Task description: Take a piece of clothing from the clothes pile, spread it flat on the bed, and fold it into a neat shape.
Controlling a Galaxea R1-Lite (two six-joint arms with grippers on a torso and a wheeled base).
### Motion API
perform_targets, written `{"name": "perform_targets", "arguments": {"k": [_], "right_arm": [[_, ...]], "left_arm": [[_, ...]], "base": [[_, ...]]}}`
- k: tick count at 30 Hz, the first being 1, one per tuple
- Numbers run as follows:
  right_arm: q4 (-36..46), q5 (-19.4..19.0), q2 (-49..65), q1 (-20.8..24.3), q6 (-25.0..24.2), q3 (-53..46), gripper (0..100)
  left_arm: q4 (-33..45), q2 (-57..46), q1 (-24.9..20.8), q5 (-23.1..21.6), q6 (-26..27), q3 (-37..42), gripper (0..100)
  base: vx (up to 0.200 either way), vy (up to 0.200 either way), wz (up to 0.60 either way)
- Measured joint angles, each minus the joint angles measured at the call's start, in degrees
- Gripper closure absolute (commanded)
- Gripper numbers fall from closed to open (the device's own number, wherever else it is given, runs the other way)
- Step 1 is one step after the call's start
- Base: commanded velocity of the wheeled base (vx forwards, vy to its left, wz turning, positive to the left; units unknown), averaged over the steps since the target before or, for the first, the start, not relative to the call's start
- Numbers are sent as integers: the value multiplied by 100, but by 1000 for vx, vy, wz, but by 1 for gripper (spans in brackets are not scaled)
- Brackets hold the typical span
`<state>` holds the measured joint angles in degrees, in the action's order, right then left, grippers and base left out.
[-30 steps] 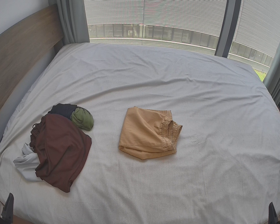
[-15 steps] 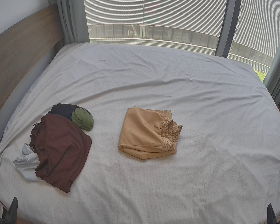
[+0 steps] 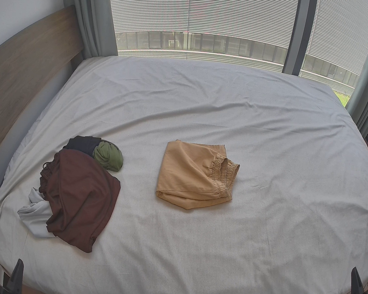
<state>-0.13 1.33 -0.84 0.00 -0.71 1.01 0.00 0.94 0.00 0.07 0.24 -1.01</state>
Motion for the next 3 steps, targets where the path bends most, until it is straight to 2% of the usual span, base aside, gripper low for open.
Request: {"name": "perform_targets", "arguments": {"k": [3], "right_arm": [[-2,0,0,0,0,0,0]], "left_arm": [[0,0,0,0,-2,0,0]], "base": [[0,0,0]]}}
